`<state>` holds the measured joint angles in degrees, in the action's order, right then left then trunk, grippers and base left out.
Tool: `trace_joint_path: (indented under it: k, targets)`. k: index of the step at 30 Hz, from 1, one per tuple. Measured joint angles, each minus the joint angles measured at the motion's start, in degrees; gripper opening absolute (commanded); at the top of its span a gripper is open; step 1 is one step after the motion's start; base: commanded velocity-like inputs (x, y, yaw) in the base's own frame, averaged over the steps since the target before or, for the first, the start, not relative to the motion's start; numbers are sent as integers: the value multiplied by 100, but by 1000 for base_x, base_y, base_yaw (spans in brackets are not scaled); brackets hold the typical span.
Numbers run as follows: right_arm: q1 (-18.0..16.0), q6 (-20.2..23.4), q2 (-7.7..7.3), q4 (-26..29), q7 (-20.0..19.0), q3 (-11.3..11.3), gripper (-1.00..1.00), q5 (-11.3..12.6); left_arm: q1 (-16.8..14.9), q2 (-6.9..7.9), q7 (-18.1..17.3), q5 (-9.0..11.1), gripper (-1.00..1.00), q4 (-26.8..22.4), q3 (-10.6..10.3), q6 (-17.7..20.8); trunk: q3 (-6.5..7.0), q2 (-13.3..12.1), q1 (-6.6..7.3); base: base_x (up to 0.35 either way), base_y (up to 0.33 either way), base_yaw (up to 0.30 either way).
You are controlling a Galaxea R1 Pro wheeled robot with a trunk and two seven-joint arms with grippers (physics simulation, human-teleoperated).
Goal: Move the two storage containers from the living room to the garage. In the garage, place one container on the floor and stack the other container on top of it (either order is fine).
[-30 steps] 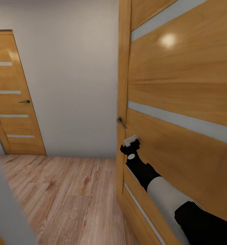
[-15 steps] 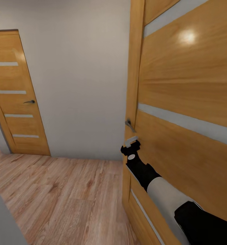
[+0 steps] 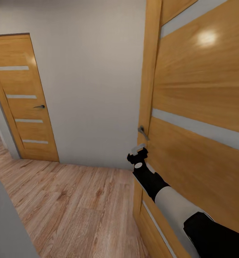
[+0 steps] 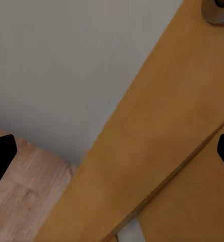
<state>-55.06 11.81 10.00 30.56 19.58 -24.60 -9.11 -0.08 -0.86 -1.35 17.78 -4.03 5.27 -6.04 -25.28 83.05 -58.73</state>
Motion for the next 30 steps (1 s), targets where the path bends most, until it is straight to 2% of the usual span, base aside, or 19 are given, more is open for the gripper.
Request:
trace_joint_path:
  k: [17, 25, 30]
  targets:
    - [30, -22, 0, -29, 5, 8, 100, 20, 0, 0, -3, 5, 100, 0, 0, -5, 0, 0, 0, 0, 0, 7]
    - [29, -54, 0, -184, 20, 10, 100, 22, 0, 9, -16, 5, 100, -35, 0, -9, 0, 0, 2, 202, 0, 0]
    - [31, -66, 0, -193, 29, 10, 100, 18, 0, 9, -9, 13, 100, -35, 8, -9, 0, 0, 0, 52, 0, 0]
